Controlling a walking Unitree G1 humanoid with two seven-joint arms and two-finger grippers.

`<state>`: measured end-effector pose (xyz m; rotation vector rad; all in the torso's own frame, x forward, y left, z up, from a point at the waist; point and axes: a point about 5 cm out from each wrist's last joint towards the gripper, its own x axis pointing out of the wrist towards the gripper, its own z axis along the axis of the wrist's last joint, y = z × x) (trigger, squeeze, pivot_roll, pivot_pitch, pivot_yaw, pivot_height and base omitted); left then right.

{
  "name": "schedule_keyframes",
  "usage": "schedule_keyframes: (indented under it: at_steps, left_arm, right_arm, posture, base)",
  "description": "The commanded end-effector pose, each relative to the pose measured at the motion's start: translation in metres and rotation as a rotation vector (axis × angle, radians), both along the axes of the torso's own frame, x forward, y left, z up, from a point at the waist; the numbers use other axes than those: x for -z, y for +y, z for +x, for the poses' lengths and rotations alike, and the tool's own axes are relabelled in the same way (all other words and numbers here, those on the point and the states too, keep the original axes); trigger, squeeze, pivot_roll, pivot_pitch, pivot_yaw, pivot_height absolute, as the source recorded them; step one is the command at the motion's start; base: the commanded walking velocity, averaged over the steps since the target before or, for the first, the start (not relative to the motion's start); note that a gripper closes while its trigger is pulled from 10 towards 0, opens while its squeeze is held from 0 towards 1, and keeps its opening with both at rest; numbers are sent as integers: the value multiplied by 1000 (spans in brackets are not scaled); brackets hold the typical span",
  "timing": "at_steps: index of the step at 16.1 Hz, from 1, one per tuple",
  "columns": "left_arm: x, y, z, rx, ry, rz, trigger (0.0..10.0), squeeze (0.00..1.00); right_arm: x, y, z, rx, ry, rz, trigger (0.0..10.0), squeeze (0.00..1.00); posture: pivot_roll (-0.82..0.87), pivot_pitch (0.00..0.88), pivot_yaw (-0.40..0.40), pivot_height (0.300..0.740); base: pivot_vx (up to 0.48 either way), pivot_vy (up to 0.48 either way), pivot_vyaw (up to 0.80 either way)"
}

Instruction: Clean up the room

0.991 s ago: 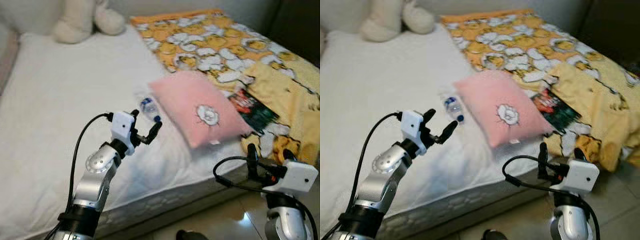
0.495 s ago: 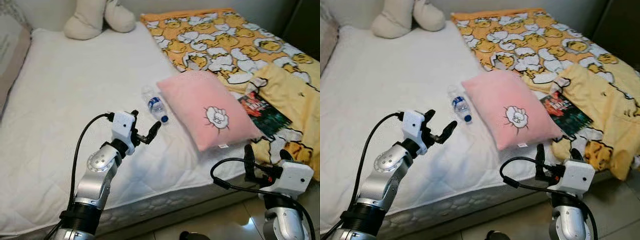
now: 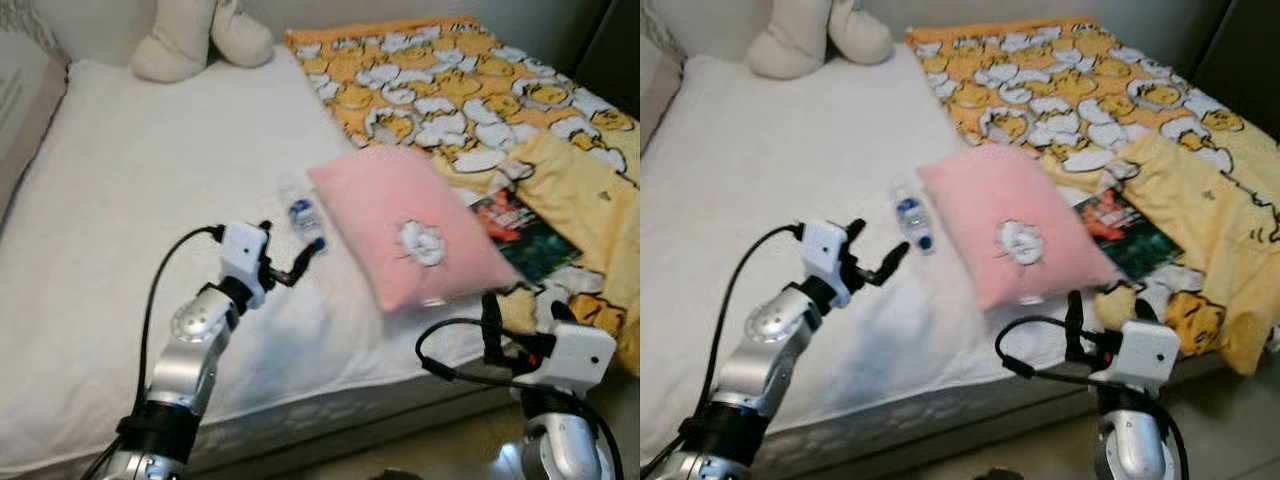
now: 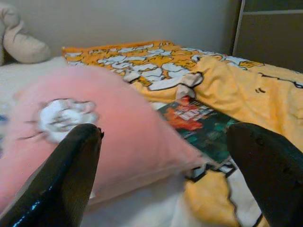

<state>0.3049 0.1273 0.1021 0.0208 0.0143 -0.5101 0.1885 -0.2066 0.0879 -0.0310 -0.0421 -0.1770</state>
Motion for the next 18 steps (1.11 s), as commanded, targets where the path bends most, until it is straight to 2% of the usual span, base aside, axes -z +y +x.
schedule_keyframes:
  at_steps: [1, 5, 7, 10, 14, 18]
  left_arm:
    - [-3, -5, 3, 10, -10, -3, 10000, 0]
    - [1, 0, 9, -55, 14, -2, 10000, 0]
    - [4, -1, 10, -66, 20, 23, 10000, 0]
    - [1, -2, 12, -71, 12, 10, 10000, 0]
    - [0, -5, 14, -70, 1, 20, 10000, 0]
    - [-7, -6, 17, -51, -33, 24, 10000, 0]
  right_arm:
    - [1, -2, 0, 7, 3, -1, 10000, 0]
    - [3, -1, 0, 3, 4, 1, 10000, 0]
    - [3, -1, 0, 3, 5, 2, 10000, 0]
    - [3, -2, 0, -3, 8, -10, 10000, 0]
    - [4, -2, 0, 0, 12, -12, 10000, 0]
    - [5, -1, -1, 10, 13, -4, 10000, 0]
  posture:
    - [-45, 17, 55, 740]
    - [-45, 22, 56, 740]
    - [-47, 25, 55, 740]
    - [-49, 27, 55, 740]
    - [-48, 29, 57, 740]
    - [-49, 32, 60, 740]
  base:
    - [274, -390, 0]
    - [370, -159, 0]
    - [0, 0, 0]
    - [0, 0, 0]
    - [0, 0, 583]
    - [0, 0, 0]
